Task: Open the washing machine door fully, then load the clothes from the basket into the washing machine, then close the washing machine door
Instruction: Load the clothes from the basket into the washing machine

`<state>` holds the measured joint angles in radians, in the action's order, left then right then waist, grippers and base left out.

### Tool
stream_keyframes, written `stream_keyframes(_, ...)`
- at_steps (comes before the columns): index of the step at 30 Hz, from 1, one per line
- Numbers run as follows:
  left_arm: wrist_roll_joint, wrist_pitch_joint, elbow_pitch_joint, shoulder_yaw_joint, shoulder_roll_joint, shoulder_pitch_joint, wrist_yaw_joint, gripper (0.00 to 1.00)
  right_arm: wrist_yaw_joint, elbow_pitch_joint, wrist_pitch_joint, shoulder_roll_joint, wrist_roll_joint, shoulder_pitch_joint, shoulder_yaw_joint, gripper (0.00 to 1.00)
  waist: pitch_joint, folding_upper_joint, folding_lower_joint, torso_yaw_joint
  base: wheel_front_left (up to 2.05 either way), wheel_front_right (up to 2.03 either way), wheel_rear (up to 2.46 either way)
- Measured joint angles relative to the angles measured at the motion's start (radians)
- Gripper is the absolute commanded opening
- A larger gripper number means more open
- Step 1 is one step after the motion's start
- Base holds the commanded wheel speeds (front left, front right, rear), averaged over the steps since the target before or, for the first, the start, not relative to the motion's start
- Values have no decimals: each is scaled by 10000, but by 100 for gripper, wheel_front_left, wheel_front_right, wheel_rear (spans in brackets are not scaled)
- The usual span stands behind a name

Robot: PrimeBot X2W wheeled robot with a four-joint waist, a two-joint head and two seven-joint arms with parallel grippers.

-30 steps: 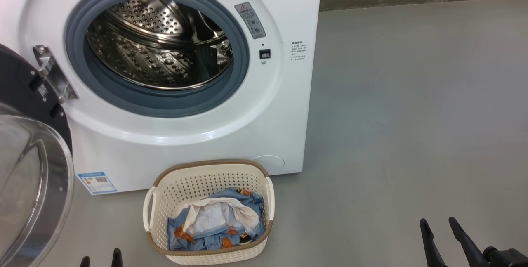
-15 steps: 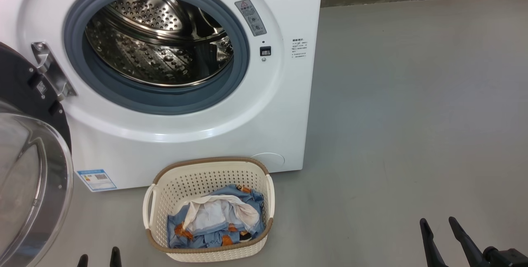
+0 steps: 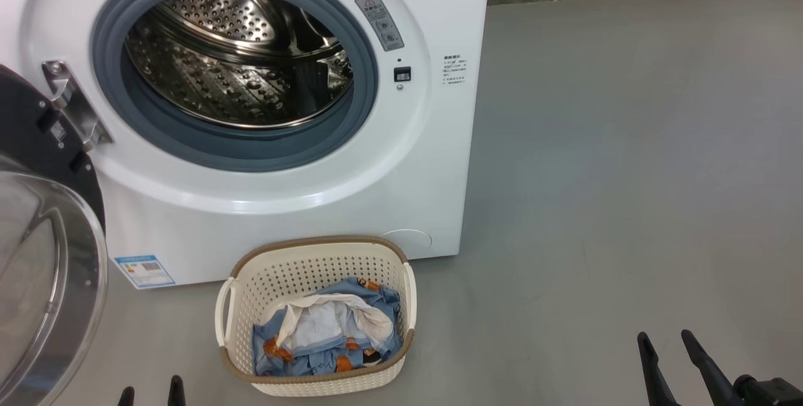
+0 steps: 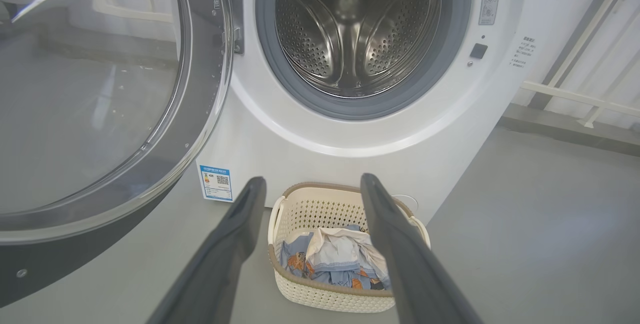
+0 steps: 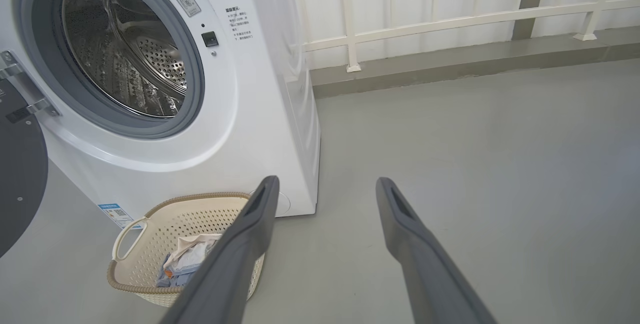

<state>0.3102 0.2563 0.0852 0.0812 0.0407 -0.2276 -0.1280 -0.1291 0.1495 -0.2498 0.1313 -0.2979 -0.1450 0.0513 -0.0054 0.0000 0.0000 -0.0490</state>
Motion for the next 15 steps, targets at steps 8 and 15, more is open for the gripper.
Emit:
stream_keyframes(8, -4, 0, 0, 23, 0, 0, 0, 100, 0, 0, 0, 0, 0, 0, 2, 100, 14, 0, 0, -13, 103, -103, 0)
stream_keyframes(15, -63, 0, 0, 142, 0, 2, 0, 100, 0, -2, 0, -2, 0, 0, 2, 100, 24, 0, 0, 3, 168, -168, 0)
